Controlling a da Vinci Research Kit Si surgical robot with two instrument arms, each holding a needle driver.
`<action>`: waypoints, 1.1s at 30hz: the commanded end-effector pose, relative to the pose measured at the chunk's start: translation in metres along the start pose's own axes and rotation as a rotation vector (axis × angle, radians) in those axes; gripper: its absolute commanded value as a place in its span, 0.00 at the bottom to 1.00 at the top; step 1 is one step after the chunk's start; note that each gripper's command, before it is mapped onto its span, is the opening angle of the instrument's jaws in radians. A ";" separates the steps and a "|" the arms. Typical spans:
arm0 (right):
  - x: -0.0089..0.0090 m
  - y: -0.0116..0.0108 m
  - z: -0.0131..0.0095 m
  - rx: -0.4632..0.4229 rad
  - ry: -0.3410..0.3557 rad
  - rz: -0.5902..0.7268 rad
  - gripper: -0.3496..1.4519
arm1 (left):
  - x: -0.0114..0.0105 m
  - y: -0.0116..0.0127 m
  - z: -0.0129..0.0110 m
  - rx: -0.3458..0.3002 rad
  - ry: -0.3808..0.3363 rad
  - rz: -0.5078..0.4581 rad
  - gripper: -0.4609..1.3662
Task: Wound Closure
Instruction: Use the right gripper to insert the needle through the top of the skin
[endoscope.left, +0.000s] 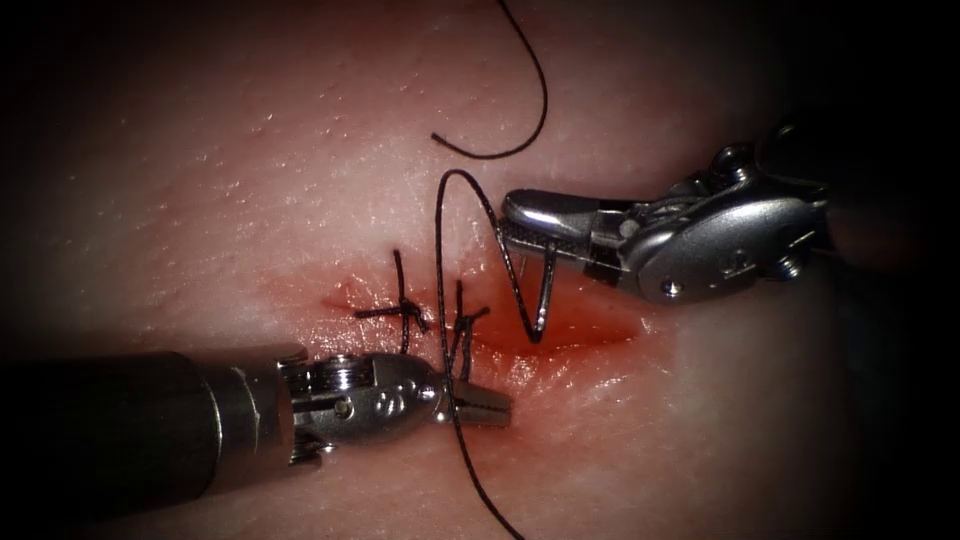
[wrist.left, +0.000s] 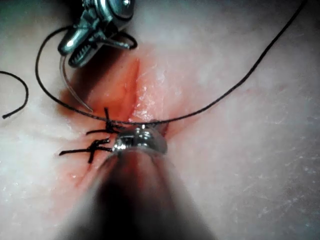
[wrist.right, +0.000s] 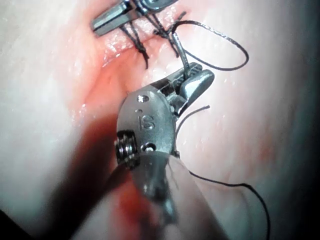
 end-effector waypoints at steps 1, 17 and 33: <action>-0.0002 -0.0006 0.0000 -0.011 -0.006 0.016 0.00 | 0.0000 0.0000 0.0000 -0.011 0.000 0.000 0.06; -0.0014 -0.0075 -0.0010 0.003 -0.054 0.131 0.00 | 0.0000 0.0000 0.0000 -0.008 -0.001 0.000 0.06; -0.0027 -0.0092 -0.0022 0.005 -0.126 0.247 0.00 | -0.0001 0.0001 0.0000 -0.008 -0.001 0.001 0.06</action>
